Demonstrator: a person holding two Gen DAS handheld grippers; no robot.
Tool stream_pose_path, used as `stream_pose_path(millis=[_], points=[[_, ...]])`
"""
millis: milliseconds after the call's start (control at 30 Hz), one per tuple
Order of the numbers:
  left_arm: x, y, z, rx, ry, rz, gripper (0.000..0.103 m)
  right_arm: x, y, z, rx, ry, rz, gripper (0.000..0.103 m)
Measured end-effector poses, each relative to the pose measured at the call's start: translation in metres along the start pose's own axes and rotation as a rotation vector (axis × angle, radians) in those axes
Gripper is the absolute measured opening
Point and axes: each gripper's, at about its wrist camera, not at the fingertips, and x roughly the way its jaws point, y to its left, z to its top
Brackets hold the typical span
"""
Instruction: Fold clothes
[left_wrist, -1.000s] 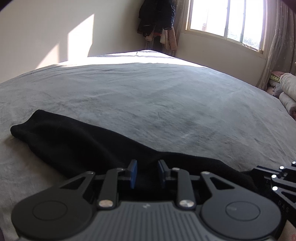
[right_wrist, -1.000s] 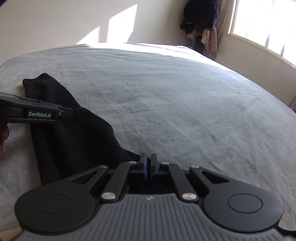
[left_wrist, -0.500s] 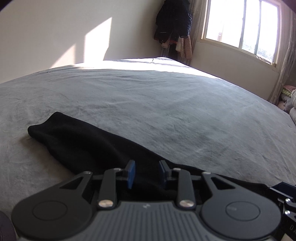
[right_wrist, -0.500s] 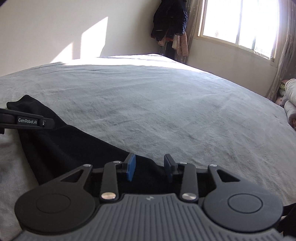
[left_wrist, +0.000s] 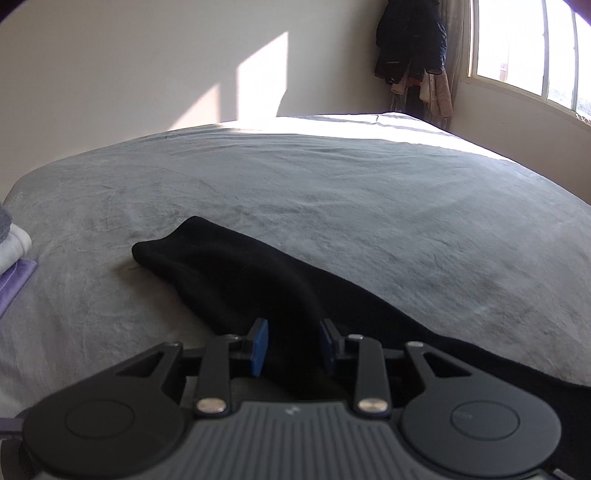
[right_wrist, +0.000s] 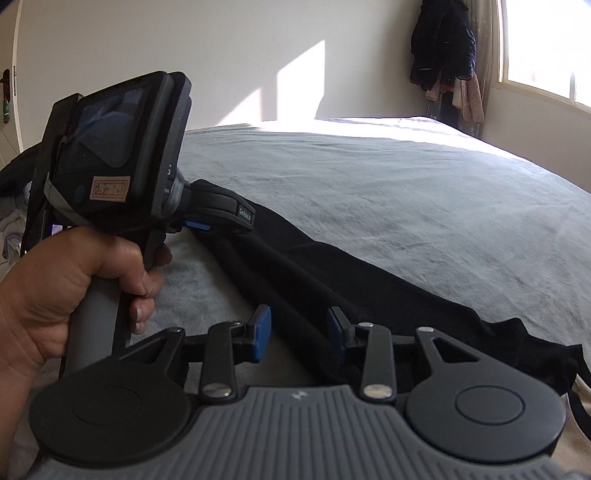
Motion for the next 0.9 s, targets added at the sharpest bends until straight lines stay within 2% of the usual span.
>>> stream_pose_path(millis=[100,167,200,267,300,400,467,533,600,633,767,900], points=[[0.001,0.004,-0.001,-0.055,0.001,-0.033,0.018,0.009,0.004,-0.004,-0.03,0.01,-0.012,0.038],[0.002,0.007,-0.002,-0.095,0.006,-0.062,0.005,0.014,0.007,-0.006,-0.049,0.017,-0.019,0.035],[0.001,0.008,-0.002,-0.111,0.003,-0.066,0.003,0.016,0.008,-0.007,-0.061,0.021,-0.02,0.031],[-0.001,0.009,-0.002,-0.129,-0.015,-0.051,0.0,0.014,0.007,-0.008,-0.056,0.014,-0.005,0.011],[-0.002,0.009,-0.002,-0.139,-0.024,-0.044,0.0,0.013,0.006,-0.008,-0.052,0.01,0.003,0.008],[-0.006,0.007,0.001,-0.104,-0.044,0.014,0.0,0.009,0.002,-0.008,-0.026,0.005,0.038,0.008],[-0.001,0.006,-0.001,-0.091,-0.016,0.03,0.001,0.011,-0.001,-0.009,-0.013,0.036,0.061,0.008],[0.0,0.007,-0.001,-0.088,-0.016,0.057,0.008,0.016,-0.001,-0.011,-0.026,0.068,0.076,0.011],[-0.003,0.011,0.001,-0.101,-0.04,0.092,0.008,0.015,0.0,-0.008,-0.026,0.076,0.082,0.015],[-0.002,0.015,0.002,-0.122,-0.051,0.092,0.009,0.015,0.0,-0.006,-0.025,0.08,0.085,0.017],[0.011,0.038,0.0,-0.282,-0.017,-0.013,0.017,0.012,0.0,-0.003,-0.004,0.075,0.086,0.018],[0.017,0.045,0.002,-0.335,-0.034,-0.029,0.018,0.009,-0.007,-0.006,0.095,0.025,0.095,0.018]])
